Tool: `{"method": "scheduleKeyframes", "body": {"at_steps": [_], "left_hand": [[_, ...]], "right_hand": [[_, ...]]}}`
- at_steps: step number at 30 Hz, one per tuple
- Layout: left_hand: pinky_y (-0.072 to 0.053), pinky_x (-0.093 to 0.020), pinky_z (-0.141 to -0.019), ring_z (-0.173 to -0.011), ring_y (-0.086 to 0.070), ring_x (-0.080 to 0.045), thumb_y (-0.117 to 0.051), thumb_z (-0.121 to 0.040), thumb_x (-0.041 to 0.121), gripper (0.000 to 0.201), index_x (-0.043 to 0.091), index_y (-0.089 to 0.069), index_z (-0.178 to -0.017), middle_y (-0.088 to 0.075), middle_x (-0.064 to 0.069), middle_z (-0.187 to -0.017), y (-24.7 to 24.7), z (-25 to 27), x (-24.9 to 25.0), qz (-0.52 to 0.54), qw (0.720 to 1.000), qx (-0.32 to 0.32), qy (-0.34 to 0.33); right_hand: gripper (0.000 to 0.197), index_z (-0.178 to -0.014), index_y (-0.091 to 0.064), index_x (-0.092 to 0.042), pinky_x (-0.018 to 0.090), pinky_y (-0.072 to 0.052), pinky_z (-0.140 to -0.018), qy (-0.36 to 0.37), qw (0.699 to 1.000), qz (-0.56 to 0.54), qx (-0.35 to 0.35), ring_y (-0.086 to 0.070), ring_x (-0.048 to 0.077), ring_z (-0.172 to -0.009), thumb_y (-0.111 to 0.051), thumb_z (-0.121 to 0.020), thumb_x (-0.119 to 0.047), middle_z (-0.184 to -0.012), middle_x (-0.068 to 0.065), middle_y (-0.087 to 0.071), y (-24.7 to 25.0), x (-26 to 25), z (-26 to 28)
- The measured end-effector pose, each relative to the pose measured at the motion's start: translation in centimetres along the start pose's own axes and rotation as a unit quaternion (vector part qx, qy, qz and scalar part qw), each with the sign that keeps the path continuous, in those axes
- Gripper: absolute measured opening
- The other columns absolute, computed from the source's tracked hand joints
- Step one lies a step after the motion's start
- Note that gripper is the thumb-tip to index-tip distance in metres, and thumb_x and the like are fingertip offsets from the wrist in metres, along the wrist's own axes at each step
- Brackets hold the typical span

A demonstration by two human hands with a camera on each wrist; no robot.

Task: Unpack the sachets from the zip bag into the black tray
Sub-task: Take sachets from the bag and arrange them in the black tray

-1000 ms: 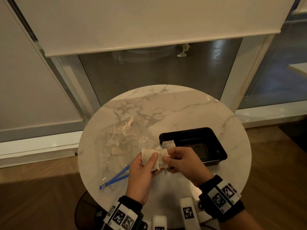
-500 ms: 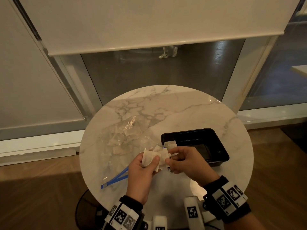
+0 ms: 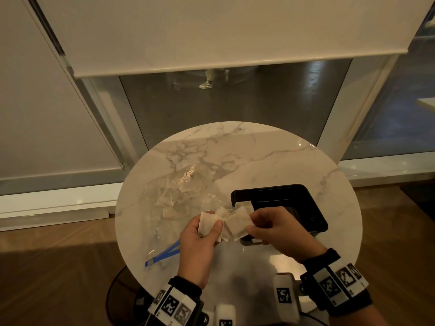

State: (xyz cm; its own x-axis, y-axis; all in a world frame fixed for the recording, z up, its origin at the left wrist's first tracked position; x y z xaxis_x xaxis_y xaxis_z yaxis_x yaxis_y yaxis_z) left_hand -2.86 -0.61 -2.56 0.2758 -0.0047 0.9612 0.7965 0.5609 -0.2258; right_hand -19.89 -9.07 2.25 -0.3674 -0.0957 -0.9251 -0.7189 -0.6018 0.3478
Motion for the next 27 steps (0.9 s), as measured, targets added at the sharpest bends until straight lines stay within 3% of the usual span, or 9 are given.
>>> {"method": "scheduleKeyframes", "body": {"at_steps": [3, 8, 11, 17, 23, 27], "left_hand": [[-0.060, -0.037, -0.084, -0.099, -0.073, -0.018, -0.067, -0.091, 0.006, 0.025, 0.016, -0.068, -0.114, -0.076, -0.002, -0.104, 0.4, -0.2, -0.1, 0.012, 1.000, 0.021, 0.003], [-0.059, -0.032, -0.075, -0.088, -0.074, -0.016, -0.067, -0.092, 0.005, 0.021, 0.017, -0.068, -0.109, -0.076, -0.001, -0.096, 1.8, -1.0, 0.3, 0.040, 0.996, 0.075, 0.005], [-0.057, -0.034, -0.076, -0.093, -0.069, -0.017, -0.066, -0.092, 0.004, 0.022, 0.016, -0.066, -0.110, -0.071, -0.003, -0.104, 2.9, -1.5, 0.6, 0.047, 0.993, 0.107, 0.000], [-0.056, -0.037, -0.077, -0.100, -0.065, -0.023, -0.064, -0.094, 0.003, 0.020, 0.013, -0.066, -0.110, -0.068, -0.008, -0.108, 4.3, -2.1, 0.7, 0.071, 0.988, 0.135, 0.002], [-0.057, -0.035, -0.074, -0.096, -0.067, -0.023, -0.064, -0.094, 0.003, 0.019, 0.015, -0.066, -0.109, -0.070, -0.010, -0.107, 4.0, -1.9, 0.4, 0.069, 0.990, 0.119, 0.013], [-0.058, -0.034, -0.075, -0.094, -0.069, -0.022, -0.066, -0.093, 0.005, 0.016, 0.017, -0.067, -0.104, -0.071, -0.009, -0.104, 3.7, -1.8, 0.4, 0.031, 0.994, 0.106, -0.008]], "right_hand": [[0.007, -0.092, -0.075, -0.019, 0.029, -0.060, -0.069, -0.006, 0.998, 0.007, 0.056, -0.071, 0.018, -0.077, -0.069, -0.091, -0.016, -0.083, 0.002, -0.075, 0.8, 0.5, -0.2], [0.006, -0.089, -0.073, -0.021, 0.030, -0.059, -0.072, 0.014, 0.986, -0.041, 0.158, -0.070, 0.019, -0.078, -0.068, -0.092, -0.019, -0.082, 0.002, -0.074, 2.9, 0.7, -0.8], [0.005, -0.093, -0.071, -0.023, 0.032, -0.058, -0.075, 0.005, 0.981, -0.025, 0.195, -0.067, 0.014, -0.083, -0.066, -0.093, -0.024, -0.087, -0.002, -0.071, 3.8, 1.2, -1.8], [0.007, -0.096, -0.071, -0.025, 0.034, -0.058, -0.082, -0.048, 0.983, 0.091, 0.154, -0.066, 0.009, -0.086, -0.064, -0.094, -0.024, -0.089, -0.008, -0.071, 3.3, 4.2, -5.1], [0.003, -0.088, -0.069, -0.024, 0.036, -0.057, -0.088, -0.136, 0.977, 0.132, 0.097, -0.067, 0.015, -0.084, -0.072, -0.089, -0.023, -0.084, -0.001, -0.072, 1.3, 5.7, -7.7], [0.004, -0.087, -0.071, -0.020, 0.032, -0.055, -0.086, -0.168, 0.963, 0.197, 0.073, -0.065, 0.018, -0.087, -0.074, -0.087, -0.023, -0.092, 0.003, -0.070, 0.7, 6.0, -8.7]]}}
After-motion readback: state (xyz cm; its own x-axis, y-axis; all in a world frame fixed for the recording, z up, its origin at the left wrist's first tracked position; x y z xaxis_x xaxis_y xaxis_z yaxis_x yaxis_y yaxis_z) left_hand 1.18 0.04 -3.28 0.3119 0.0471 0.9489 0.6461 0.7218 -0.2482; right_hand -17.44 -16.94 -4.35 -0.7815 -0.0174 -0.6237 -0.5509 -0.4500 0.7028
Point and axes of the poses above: each hand's wrist, its own z-axis away from the middle knuckle, its own y-axis out of the back of the hand, x = y × z, the point moved 3 cm from there along -z, towards the middle knuckle
